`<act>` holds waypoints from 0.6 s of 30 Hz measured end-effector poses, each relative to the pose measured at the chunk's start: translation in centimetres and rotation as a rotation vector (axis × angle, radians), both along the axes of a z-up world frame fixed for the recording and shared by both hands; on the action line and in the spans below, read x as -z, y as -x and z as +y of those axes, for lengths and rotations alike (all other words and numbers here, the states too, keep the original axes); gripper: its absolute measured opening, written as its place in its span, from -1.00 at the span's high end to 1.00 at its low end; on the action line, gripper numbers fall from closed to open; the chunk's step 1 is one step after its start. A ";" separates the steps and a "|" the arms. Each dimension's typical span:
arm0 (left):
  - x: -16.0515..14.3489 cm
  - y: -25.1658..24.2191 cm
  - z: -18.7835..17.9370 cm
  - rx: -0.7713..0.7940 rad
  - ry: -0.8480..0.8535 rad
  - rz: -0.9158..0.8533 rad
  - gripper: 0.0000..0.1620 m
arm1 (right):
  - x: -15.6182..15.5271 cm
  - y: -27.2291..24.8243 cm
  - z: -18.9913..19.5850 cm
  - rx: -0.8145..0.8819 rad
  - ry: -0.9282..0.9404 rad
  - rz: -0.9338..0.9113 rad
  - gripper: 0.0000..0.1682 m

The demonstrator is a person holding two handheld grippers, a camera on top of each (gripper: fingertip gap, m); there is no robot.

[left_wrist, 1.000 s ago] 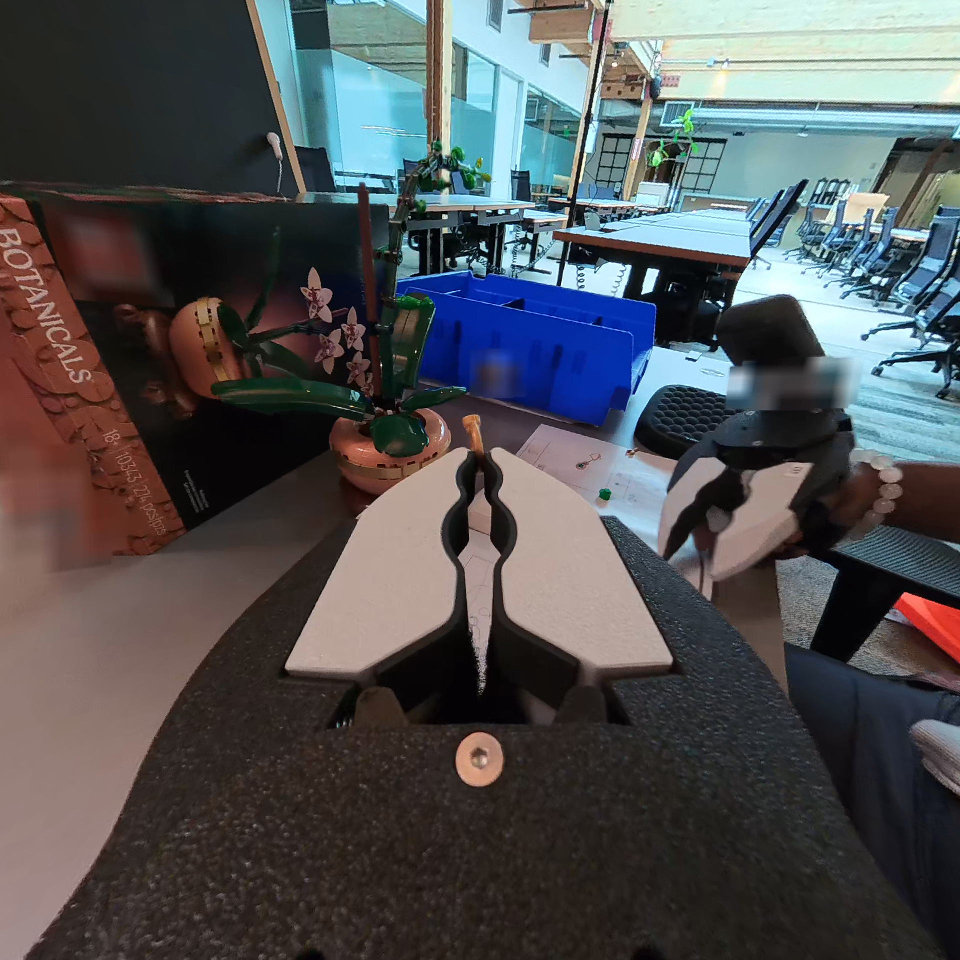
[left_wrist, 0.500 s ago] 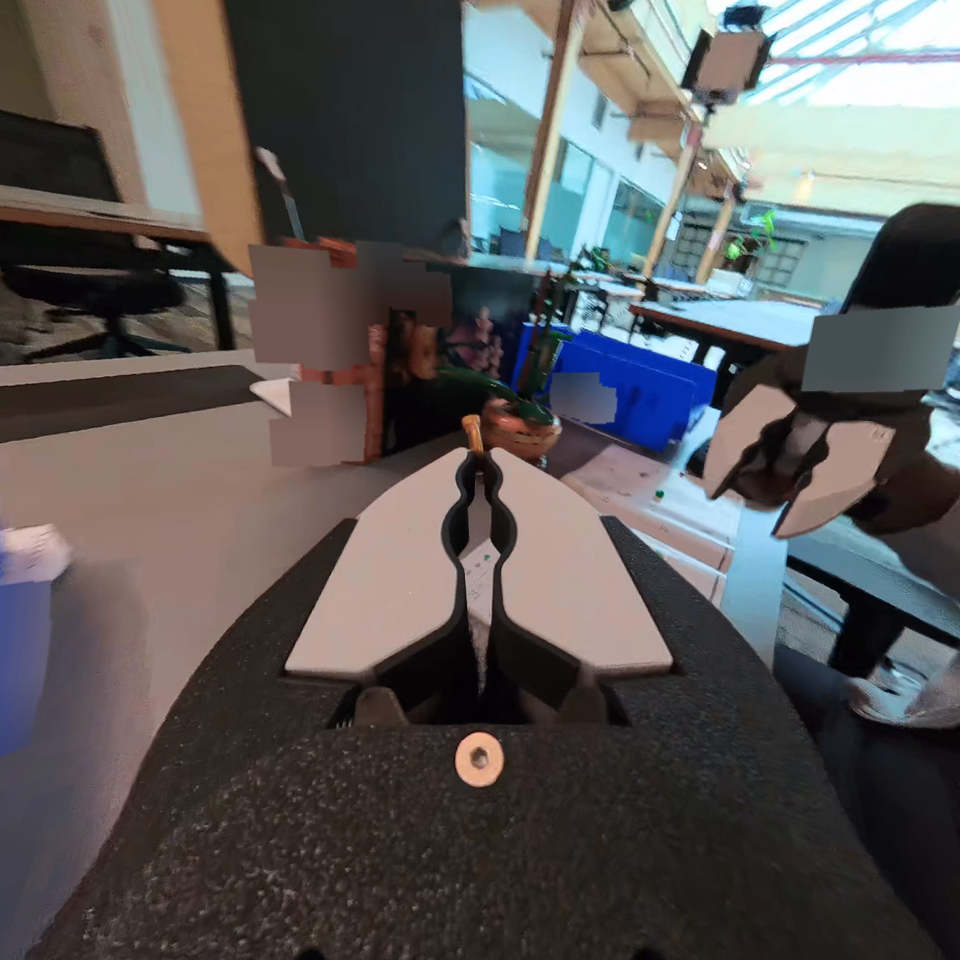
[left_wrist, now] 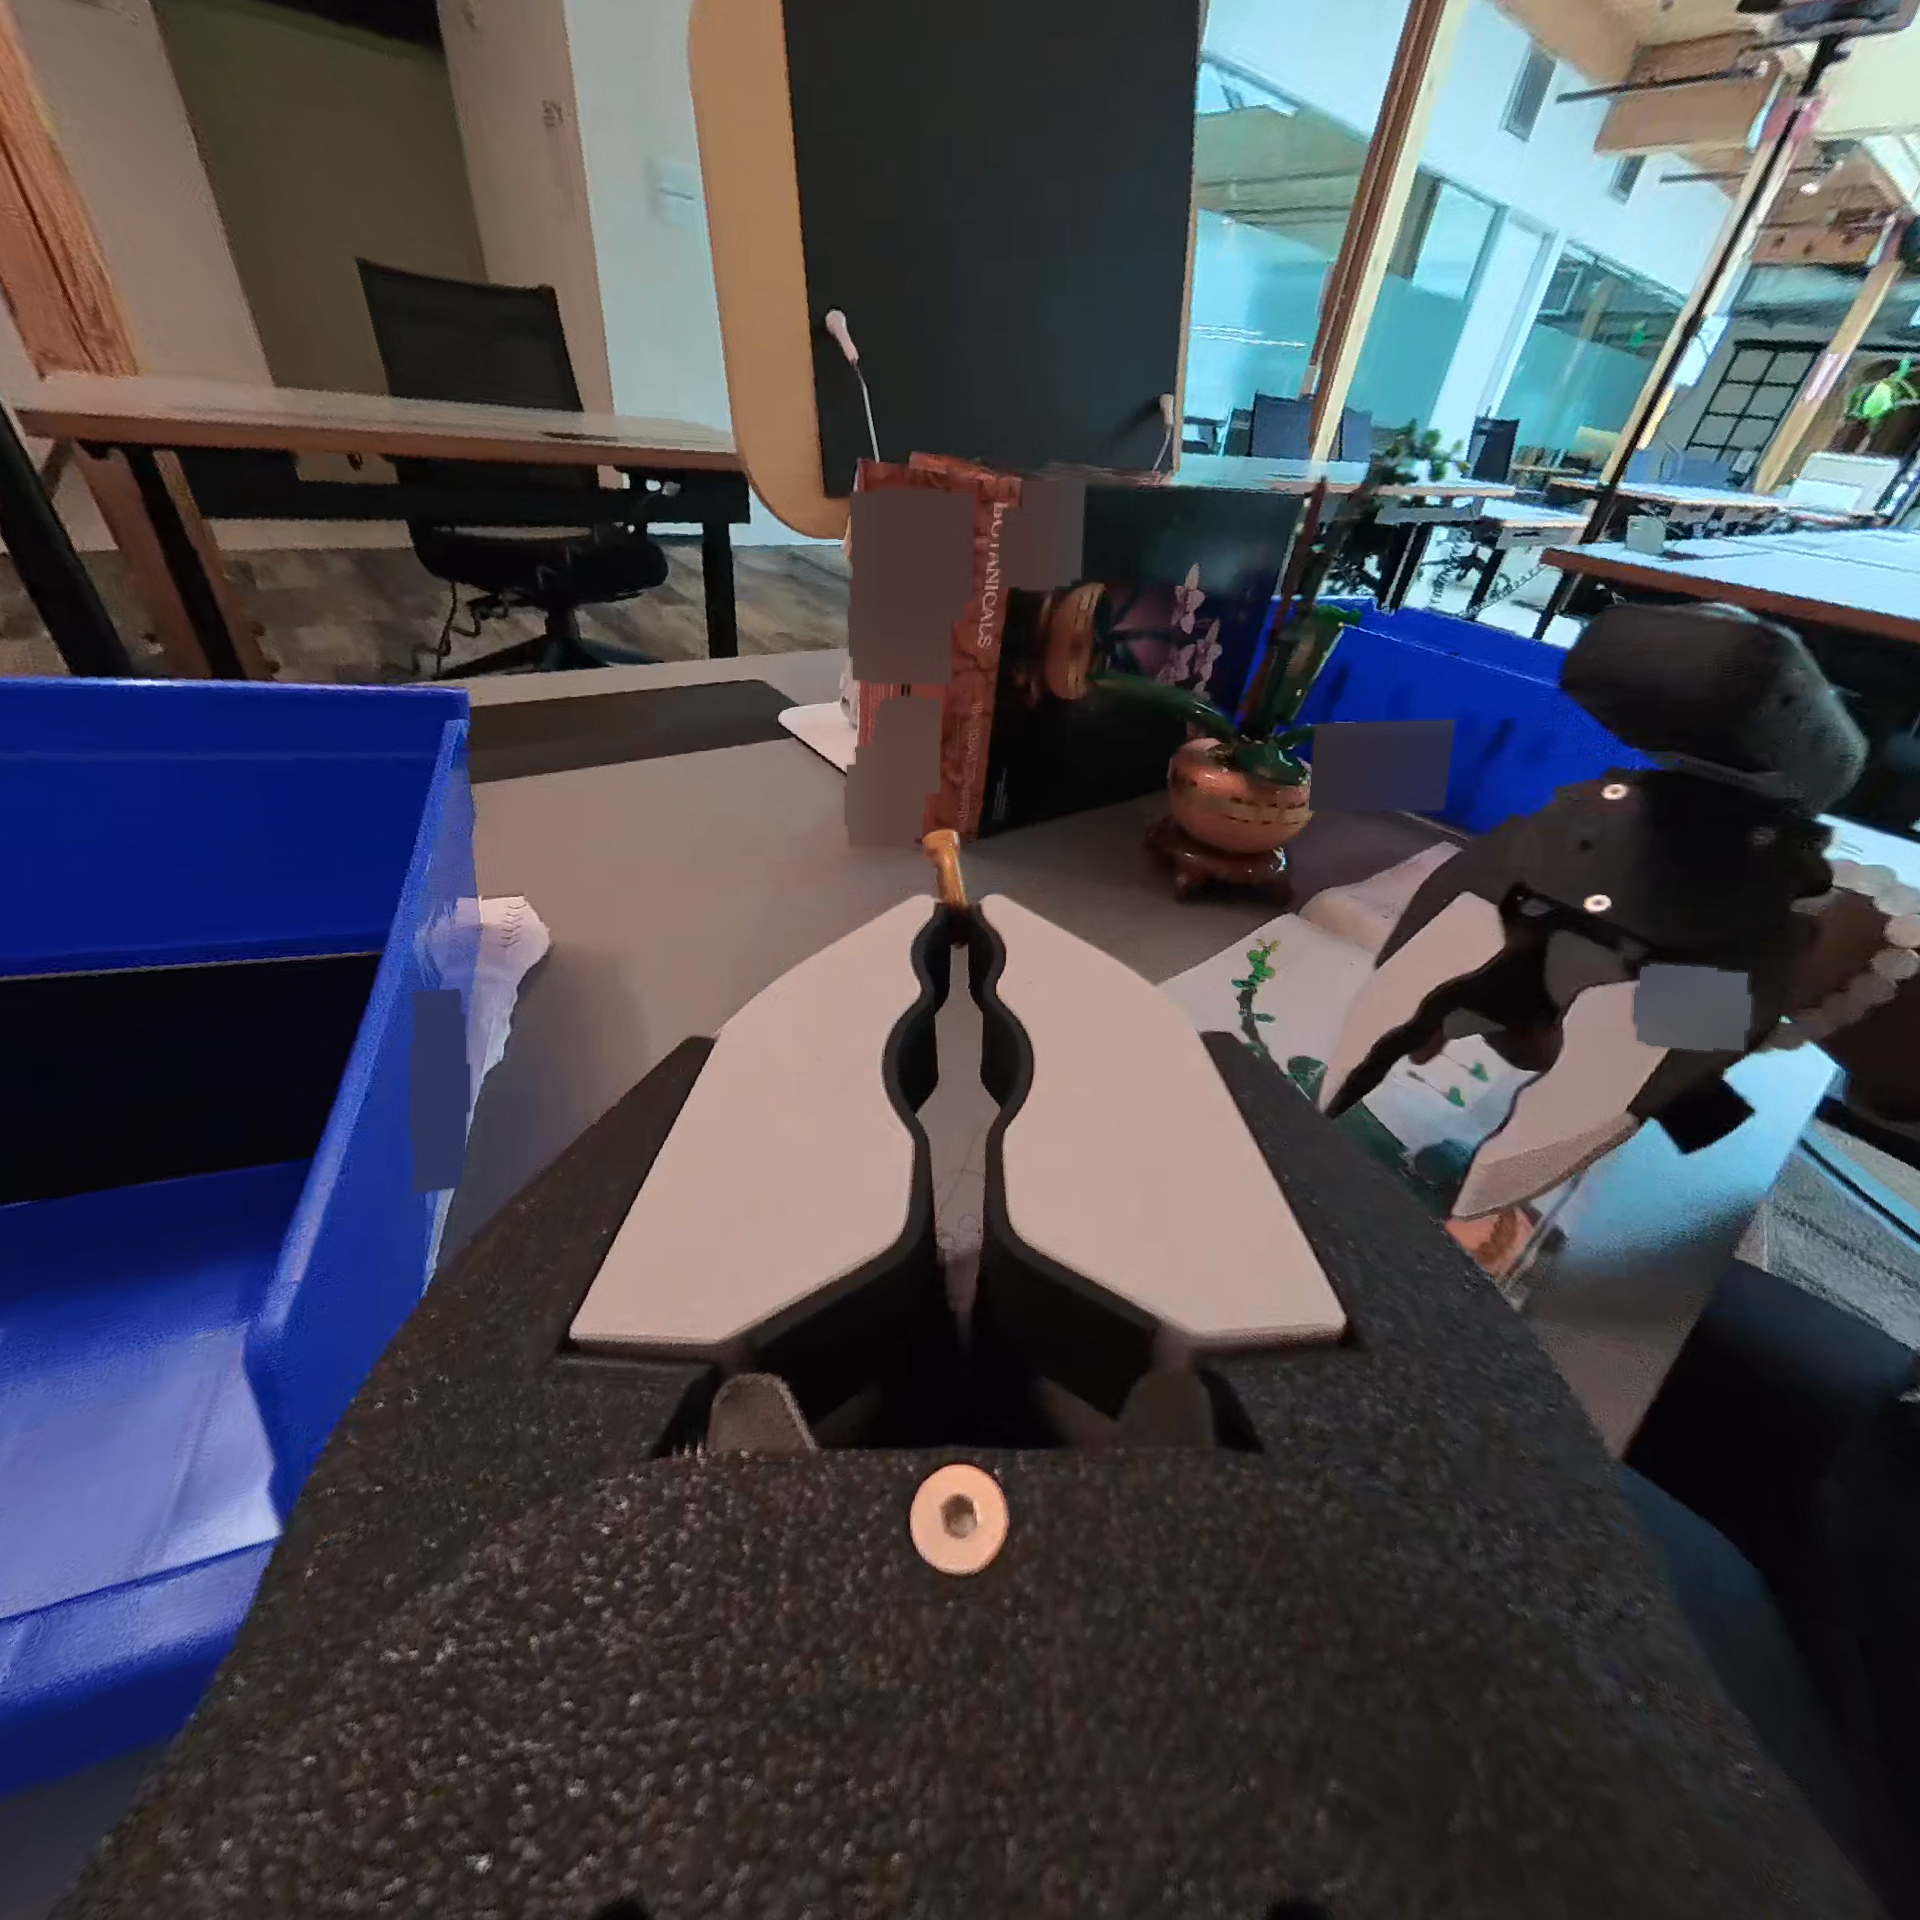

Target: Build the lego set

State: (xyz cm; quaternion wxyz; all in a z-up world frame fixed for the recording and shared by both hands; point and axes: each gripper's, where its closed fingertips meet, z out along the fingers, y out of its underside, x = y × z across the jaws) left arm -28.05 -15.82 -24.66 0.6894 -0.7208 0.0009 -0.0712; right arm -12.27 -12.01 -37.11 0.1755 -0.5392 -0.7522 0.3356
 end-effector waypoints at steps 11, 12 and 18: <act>3.0 -0.4 2.2 0.044 0.105 0.029 0.97 | -8.0 7.9 4.5 0.007 -0.150 0.292 0.55; 3.0 -0.9 1.7 0.093 0.101 0.077 0.97 | -9.0 10.5 4.5 -0.022 -0.186 0.321 0.57; 4.3 -1.7 -3.6 0.295 0.156 0.089 0.97 | -10.4 24.9 -1.2 -0.569 -0.618 0.440 0.61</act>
